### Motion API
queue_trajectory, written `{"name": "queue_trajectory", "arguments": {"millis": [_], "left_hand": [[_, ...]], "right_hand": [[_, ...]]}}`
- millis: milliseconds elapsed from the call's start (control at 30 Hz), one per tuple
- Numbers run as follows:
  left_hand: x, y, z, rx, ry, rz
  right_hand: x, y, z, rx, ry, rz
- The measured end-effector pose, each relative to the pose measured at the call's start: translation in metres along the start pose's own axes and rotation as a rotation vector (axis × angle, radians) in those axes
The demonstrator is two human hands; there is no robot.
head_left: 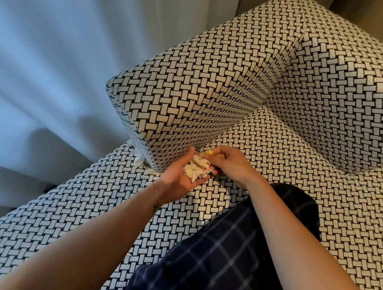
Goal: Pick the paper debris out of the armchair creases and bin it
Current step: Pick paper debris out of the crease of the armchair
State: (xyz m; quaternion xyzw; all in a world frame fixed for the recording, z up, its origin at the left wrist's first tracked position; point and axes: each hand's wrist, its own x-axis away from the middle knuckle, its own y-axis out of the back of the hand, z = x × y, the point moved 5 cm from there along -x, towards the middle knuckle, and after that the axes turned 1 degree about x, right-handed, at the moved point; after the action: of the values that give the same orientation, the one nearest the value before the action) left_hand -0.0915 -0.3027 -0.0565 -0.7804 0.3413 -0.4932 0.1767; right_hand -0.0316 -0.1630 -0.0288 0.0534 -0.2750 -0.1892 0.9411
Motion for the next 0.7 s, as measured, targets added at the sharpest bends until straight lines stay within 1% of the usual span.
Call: {"name": "queue_trajectory", "arguments": {"millis": [67, 133, 300, 433, 533, 600, 700], "left_hand": [[0.002, -0.002, 0.001, -0.031, -0.003, 0.02], [0.002, -0.004, 0.002, -0.045, -0.012, 0.006], [-0.004, -0.001, 0.005, -0.072, -0.04, -0.17], [-0.004, 0.003, 0.002, -0.1, -0.079, -0.242], [0.0, 0.006, 0.0, -0.165, -0.114, -0.284], [0.001, 0.008, 0.001, -0.189, -0.141, -0.305], [0.005, 0.014, 0.003, -0.153, -0.148, -0.34]], "right_hand": [[0.0, 0.003, -0.001, -0.012, 0.017, -0.031], [0.0, 0.003, -0.002, 0.012, 0.025, -0.054], [0.0, 0.001, -0.005, -0.013, -0.005, -0.05], [-0.003, 0.003, -0.006, -0.05, 0.006, -0.061], [-0.006, 0.002, -0.007, -0.057, -0.014, -0.064], [-0.009, 0.001, -0.008, -0.07, -0.044, -0.048], [-0.012, -0.006, -0.008, -0.048, -0.081, 0.027]]}}
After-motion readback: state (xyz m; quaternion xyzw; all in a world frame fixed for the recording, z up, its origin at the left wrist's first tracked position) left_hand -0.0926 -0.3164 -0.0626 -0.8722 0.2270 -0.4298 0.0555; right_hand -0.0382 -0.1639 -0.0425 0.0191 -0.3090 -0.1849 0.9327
